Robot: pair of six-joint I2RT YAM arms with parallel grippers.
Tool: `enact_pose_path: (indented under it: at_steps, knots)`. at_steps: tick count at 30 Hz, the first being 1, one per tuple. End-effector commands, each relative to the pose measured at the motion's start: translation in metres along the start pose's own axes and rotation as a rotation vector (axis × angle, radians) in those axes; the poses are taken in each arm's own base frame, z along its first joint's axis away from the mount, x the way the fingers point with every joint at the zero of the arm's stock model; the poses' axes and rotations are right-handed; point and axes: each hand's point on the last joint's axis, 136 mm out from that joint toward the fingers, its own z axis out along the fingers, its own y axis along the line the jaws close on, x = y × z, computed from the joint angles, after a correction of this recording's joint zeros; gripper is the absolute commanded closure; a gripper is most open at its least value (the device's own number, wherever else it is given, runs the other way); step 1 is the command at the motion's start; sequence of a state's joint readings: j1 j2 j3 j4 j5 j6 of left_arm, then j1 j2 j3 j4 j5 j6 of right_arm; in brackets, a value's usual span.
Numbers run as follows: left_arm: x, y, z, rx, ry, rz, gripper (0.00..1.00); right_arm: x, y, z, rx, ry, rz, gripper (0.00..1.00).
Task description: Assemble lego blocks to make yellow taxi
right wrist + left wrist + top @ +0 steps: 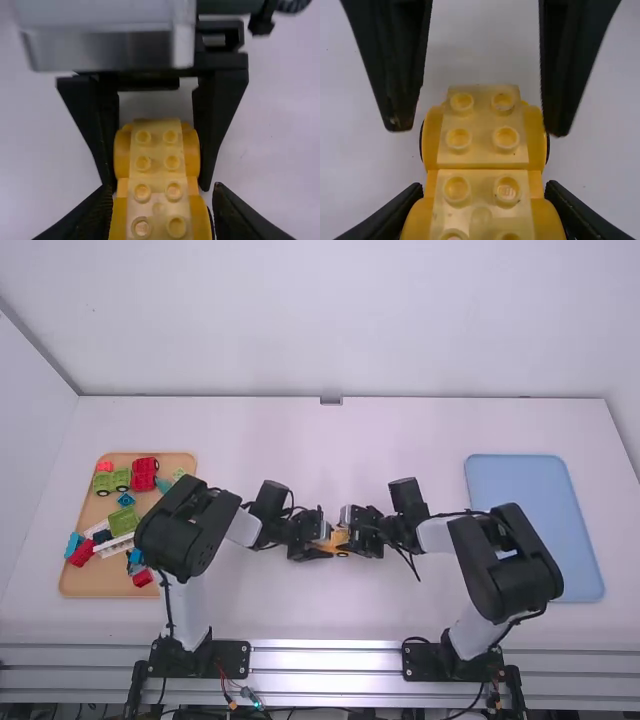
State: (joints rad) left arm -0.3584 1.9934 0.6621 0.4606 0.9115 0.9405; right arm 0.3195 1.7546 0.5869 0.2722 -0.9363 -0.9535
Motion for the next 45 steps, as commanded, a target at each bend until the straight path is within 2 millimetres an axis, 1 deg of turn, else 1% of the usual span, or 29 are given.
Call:
enact_pose_path:
  at_steps: [1, 2, 3, 5, 7, 10, 13, 20, 22, 25, 27, 28, 29, 30, 31, 32, 33, 34, 35, 36, 38, 39, 41, 42, 43, 44, 45]
  knots:
    - [0.008, -0.009, 0.003, 0.017, 0.021, -0.004, 0.68, -0.022, 0.002, -0.01, -0.013, -0.08, -0.027, 0.79]
    - [0.008, -0.009, 0.003, 0.017, 0.021, -0.004, 0.68, -0.017, 0.0, -0.011, 0.0, -0.057, -0.014, 0.93]
    - [0.008, -0.009, 0.003, 0.017, 0.021, -0.004, 0.68, -0.016, 0.0, -0.01, 0.004, -0.048, -0.011, 1.0]
    - [0.008, -0.009, 0.003, 0.017, 0.021, -0.004, 0.68, -0.001, -0.001, -0.009, 0.024, 0.027, 0.024, 1.0]
    - [0.008, -0.009, 0.003, 0.016, 0.021, -0.004, 0.69, 0.006, 0.002, -0.008, 0.023, 0.068, 0.041, 1.0]
    - [0.008, -0.009, 0.003, 0.017, 0.021, -0.005, 0.69, 0.024, 0.005, -0.006, 0.041, 0.175, 0.073, 1.0]
    - [0.008, -0.009, 0.003, 0.017, 0.021, -0.004, 0.7, 0.037, 0.006, -0.003, 0.046, 0.231, 0.09, 1.0]
    - [0.008, -0.009, 0.003, 0.016, 0.021, -0.004, 0.71, 0.056, 0.008, -0.002, 0.05, 0.297, 0.119, 1.0]
    - [0.008, -0.009, 0.003, 0.016, 0.021, -0.004, 0.73, 0.064, 0.009, -0.004, 0.052, 0.344, 0.138, 1.0]
    - [0.008, -0.008, 0.003, 0.014, 0.019, -0.001, 0.72, 0.073, 0.006, -0.005, 0.042, 0.397, 0.172, 1.0]
    - [0.007, -0.006, 0.003, 0.008, 0.017, -0.002, 0.71, 0.066, 0.003, -0.001, 0.028, 0.363, 0.169, 1.0]
    - [0.006, -0.005, 0.003, 0.001, 0.017, -0.008, 0.71, 0.054, 0.001, 0.002, 0.006, 0.306, 0.146, 0.97]
    - [0.006, -0.003, 0.003, -0.007, 0.022, -0.017, 0.71, 0.044, -0.001, 0.003, -0.007, 0.259, 0.117, 0.91]
    - [0.008, 0.001, 0.003, -0.025, 0.032, -0.029, 0.69, 0.03, -0.004, 0.002, -0.02, 0.193, 0.091, 0.81]
    - [0.008, 0.001, 0.003, -0.028, 0.033, -0.03, 0.69, 0.025, -0.006, 0.001, -0.022, 0.17, 0.084, 0.8]
    - [0.01, 0.006, 0.003, -0.052, 0.049, -0.039, 0.69, 0.002, -0.013, -0.007, -0.023, 0.073, 0.056, 0.73]
    - [0.012, 0.008, 0.003, -0.062, 0.058, -0.037, 0.69, -0.008, -0.017, -0.011, -0.017, 0.036, 0.043, 0.68]
    - [0.013, 0.013, 0.001, -0.084, 0.066, -0.03, 0.69, -0.027, -0.026, -0.025, 0.009, -0.031, 0.012, 0.35]
    - [0.013, 0.014, 0.001, -0.087, 0.067, -0.029, 0.69, -0.029, -0.028, -0.028, 0.016, -0.038, 0.009, 0.26]
    - [0.013, 0.015, 0.0, -0.09, 0.067, -0.028, 0.68, -0.035, -0.033, -0.036, 0.042, -0.049, 0.012, 0.01]
    - [0.014, 0.017, 0.001, -0.093, 0.074, -0.021, 0.67, -0.039, -0.045, -0.052, 0.108, -0.039, 0.063, 0.02]
    - [0.014, 0.018, 0.001, -0.093, 0.077, -0.024, 0.66, -0.037, -0.049, -0.058, 0.142, -0.022, 0.093, 0.01]
    - [0.011, 0.022, 0.001, -0.091, 0.078, -0.026, 0.61, -0.032, -0.059, -0.069, 0.229, 0.03, 0.171, 0.01]
    - [0.01, 0.024, 0.001, -0.085, 0.08, -0.027, 0.56, -0.026, -0.064, -0.075, 0.294, 0.074, 0.214, 0.01]
    - [0.009, 0.025, 0.001, -0.083, 0.082, -0.029, 0.53, -0.023, -0.065, -0.078, 0.32, 0.089, 0.227, 0.01]
    - [0.008, 0.027, 0.002, -0.08, 0.084, -0.034, 0.44, -0.019, -0.068, -0.082, 0.368, 0.115, 0.252, 0.02]
    - [0.007, 0.029, 0.002, -0.074, 0.089, -0.042, 0.27, -0.015, -0.069, -0.085, 0.416, 0.14, 0.276, 0.01]
